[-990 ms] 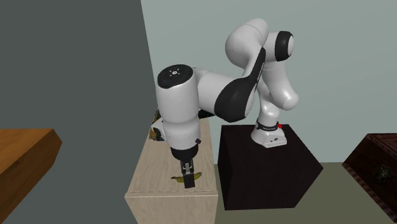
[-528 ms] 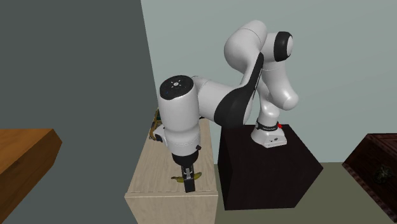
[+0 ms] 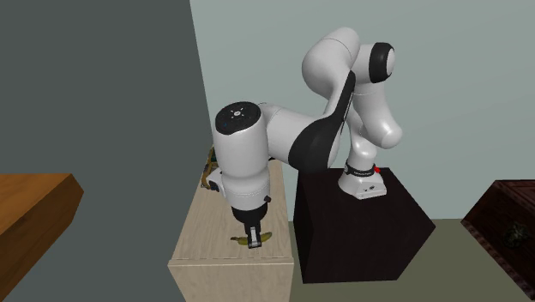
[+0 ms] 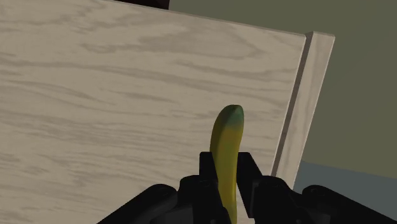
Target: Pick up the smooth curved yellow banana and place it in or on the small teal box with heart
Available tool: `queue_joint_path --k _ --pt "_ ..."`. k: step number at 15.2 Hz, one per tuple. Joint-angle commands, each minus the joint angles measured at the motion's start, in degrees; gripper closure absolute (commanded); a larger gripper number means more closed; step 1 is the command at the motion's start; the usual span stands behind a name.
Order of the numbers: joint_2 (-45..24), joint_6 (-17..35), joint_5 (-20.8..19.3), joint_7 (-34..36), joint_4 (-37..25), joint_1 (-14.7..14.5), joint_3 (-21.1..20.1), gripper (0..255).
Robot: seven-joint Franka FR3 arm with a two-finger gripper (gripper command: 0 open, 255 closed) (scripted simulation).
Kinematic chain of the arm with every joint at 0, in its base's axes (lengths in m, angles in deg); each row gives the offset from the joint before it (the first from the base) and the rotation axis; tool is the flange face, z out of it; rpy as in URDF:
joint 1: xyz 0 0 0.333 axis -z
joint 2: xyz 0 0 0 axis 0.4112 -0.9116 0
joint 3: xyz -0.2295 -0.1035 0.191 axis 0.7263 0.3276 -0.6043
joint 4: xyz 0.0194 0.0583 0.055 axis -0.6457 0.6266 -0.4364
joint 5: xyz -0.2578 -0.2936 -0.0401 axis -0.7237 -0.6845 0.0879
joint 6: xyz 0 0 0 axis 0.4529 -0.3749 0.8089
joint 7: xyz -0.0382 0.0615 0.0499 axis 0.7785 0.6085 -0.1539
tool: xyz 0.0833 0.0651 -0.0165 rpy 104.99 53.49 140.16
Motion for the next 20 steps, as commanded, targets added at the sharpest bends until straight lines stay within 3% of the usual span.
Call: queue_joint_path --k 1,6,20 --pt "0.0 0.0 0.0 0.0 0.0 0.0 0.0 255" --pt "0.0 0.0 0.0 0.0 0.0 0.1 -0.1 255" --pt "1.0 -10.2 0.9 -1.1 -9.5 -0.9 -0.6 255"
